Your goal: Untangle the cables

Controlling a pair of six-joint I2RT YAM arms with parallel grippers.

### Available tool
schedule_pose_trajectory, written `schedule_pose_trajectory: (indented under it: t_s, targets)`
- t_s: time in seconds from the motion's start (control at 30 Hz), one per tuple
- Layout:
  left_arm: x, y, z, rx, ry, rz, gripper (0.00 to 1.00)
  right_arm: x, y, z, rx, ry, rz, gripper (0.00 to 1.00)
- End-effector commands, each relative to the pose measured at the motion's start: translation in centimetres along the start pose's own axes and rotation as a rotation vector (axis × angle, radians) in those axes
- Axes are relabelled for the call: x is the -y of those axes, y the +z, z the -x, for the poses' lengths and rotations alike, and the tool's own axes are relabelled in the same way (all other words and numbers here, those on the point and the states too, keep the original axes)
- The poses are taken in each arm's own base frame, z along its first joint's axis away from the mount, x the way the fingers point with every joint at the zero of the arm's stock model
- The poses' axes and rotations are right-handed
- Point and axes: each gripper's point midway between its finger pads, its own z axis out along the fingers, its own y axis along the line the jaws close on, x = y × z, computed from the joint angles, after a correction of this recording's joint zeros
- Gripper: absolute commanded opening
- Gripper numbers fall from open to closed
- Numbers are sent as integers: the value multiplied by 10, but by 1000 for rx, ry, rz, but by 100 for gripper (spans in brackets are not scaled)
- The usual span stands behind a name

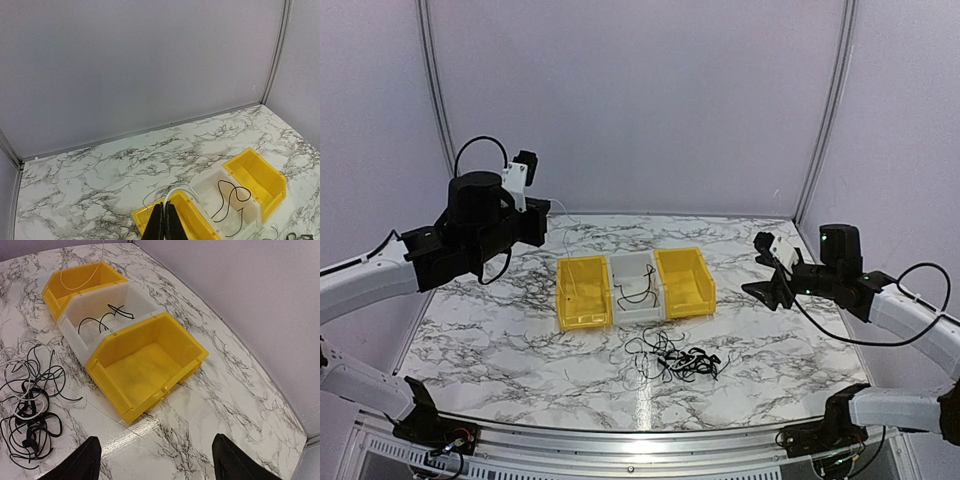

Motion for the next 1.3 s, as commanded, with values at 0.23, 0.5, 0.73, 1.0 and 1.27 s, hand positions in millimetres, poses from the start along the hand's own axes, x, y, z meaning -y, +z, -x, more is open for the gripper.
schedule_pose_trajectory:
  t_s: [0.23, 0.5, 0.73, 1.0, 1.27]
  targets:
    - [30, 23, -37, -102, -66, -150, 0, 6, 5, -8, -35, -22, -15, 76]
    - [55, 31, -59, -187, -88, -266, 0, 3, 11, -18, -67, -13, 17, 75]
    - [27, 5, 6, -52, -66, -157, 0, 0, 15, -22, -80, -6, 38, 75]
    - [5, -47, 93, 129, -37, -122, 0, 0, 17, -26, -92, -6, 44, 75]
    - [26, -33, 91, 105, -59, -204, 0, -1, 19, -28, -102, -2, 50, 75]
